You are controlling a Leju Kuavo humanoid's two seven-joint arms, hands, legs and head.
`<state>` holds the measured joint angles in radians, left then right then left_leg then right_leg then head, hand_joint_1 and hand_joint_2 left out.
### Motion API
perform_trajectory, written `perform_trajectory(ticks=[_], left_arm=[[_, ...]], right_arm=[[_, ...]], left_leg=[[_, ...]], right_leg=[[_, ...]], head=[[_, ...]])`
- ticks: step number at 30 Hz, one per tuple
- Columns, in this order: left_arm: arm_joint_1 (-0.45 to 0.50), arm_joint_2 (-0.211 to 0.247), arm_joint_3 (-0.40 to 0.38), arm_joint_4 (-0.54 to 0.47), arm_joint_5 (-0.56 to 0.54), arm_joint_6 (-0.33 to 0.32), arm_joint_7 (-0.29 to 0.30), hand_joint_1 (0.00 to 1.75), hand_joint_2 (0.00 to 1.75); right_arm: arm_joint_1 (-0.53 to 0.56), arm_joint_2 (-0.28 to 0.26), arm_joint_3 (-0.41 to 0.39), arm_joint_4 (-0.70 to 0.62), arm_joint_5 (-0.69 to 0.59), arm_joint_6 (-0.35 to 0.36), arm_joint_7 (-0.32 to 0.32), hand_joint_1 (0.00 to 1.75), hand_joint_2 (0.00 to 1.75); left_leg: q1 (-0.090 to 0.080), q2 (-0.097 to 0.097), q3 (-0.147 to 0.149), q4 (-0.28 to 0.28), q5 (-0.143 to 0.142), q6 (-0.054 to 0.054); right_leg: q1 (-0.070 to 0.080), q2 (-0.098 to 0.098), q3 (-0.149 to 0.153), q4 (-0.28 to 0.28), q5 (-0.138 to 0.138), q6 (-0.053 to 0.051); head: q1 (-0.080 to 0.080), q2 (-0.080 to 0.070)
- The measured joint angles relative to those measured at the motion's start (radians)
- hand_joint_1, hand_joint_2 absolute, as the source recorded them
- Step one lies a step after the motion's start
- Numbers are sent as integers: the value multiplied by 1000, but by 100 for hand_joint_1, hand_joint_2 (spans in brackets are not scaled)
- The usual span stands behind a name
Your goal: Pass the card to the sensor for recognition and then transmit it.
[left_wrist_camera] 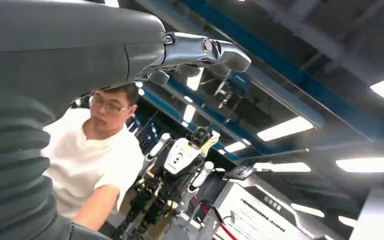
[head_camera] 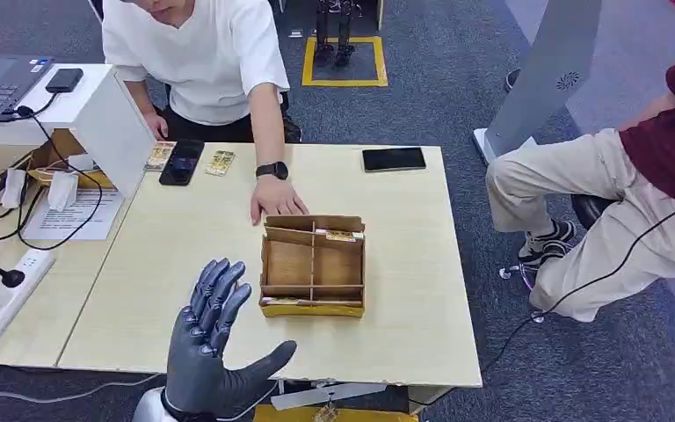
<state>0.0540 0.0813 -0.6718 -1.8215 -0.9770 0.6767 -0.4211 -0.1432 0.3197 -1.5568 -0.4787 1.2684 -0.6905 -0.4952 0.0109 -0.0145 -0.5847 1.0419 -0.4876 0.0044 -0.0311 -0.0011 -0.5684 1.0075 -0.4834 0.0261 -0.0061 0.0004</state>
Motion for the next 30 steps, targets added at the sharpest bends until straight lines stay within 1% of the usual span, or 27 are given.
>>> perform_trajectory(ticks=[5, 11, 18, 24, 30], left_arm=[[-23, 18, -16, 20, -64, -11, 42, 0, 175], [-41, 35, -36, 37, -84, -21, 61, 0, 175], [-63, 51, -61, 58, -141, -67, 124, 0, 175], [-79, 61, -79, 76, -165, -81, 147, 0, 175], [-101, 70, -90, 103, -262, -135, 233, 0, 175]], right_arm=[[0, -1, 0, 6, -1, 0, -1, 0, 175], [0, -2, 0, 12, -1, 0, -4, 0, 175], [0, -3, 0, 14, -3, 0, -5, 0, 175], [0, -3, 0, 18, -3, 0, -5, 0, 175], [0, -4, 0, 21, -8, 0, -5, 0, 175]], left_leg=[[0, 0, 0, 0, 0, 0], [0, 0, 0, 0, 0, 0], [0, 0, 0, 0, 0, 0], [0, 0, 0, 0, 0, 0], [0, 0, 0, 0, 0, 0]], right_leg=[[0, 0, 0, 0, 0, 0], [0, 0, 0, 0, 0, 0], [0, 0, 0, 0, 0, 0], [0, 0, 0, 0, 0, 0], [0, 0, 0, 0, 0, 0]], head=[[0, 0], [0, 0], [0, 0], [0, 0], [0, 0]])
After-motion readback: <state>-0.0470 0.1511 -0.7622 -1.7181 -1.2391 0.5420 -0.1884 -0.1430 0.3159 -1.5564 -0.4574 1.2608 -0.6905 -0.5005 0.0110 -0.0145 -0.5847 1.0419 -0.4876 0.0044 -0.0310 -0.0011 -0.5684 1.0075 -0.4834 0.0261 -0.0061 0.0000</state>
